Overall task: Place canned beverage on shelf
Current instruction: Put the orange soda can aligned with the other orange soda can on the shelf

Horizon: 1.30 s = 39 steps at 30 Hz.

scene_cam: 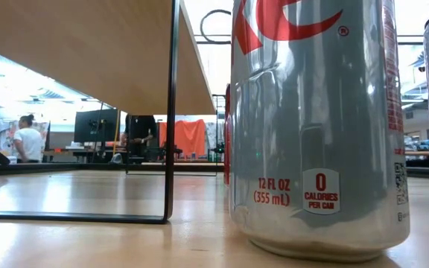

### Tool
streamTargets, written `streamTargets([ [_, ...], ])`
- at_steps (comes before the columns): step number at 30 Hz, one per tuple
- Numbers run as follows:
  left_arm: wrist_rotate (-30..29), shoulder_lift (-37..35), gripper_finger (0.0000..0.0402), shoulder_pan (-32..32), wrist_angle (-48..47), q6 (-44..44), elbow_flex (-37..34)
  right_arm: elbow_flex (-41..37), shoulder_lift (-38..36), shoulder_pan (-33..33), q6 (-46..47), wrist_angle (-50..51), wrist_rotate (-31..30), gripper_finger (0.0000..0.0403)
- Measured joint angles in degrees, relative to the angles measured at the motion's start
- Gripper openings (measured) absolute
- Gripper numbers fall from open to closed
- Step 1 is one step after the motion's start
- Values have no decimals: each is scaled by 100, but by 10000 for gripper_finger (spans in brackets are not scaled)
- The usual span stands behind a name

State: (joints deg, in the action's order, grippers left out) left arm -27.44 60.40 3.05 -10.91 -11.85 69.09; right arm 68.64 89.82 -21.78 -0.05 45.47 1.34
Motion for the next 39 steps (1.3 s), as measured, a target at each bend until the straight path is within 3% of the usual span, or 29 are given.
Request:
streamTargets([
  [11,-11,0,318,367,552,1728,0,0,0,136,2857,497,-37,320],
  [16,76,-2,318,419,578,1798,1,0,0,291,2222,811,503,320],
  [19,599,-12,318,604,489,1456,1,0,0,468,1919,1128,573,319],
  [26,2103,-15,318,1181,-59,480,3,379,0,1094,916,1486,-225,319],
  [33,2574,-11,318,1425,-1172,-258,192,974,-2,1154,-139,1440,-724,319],
  [39,2582,163,318,1347,-2285,-628,818,1174,-2,607,-1026,1005,-503,319],
])
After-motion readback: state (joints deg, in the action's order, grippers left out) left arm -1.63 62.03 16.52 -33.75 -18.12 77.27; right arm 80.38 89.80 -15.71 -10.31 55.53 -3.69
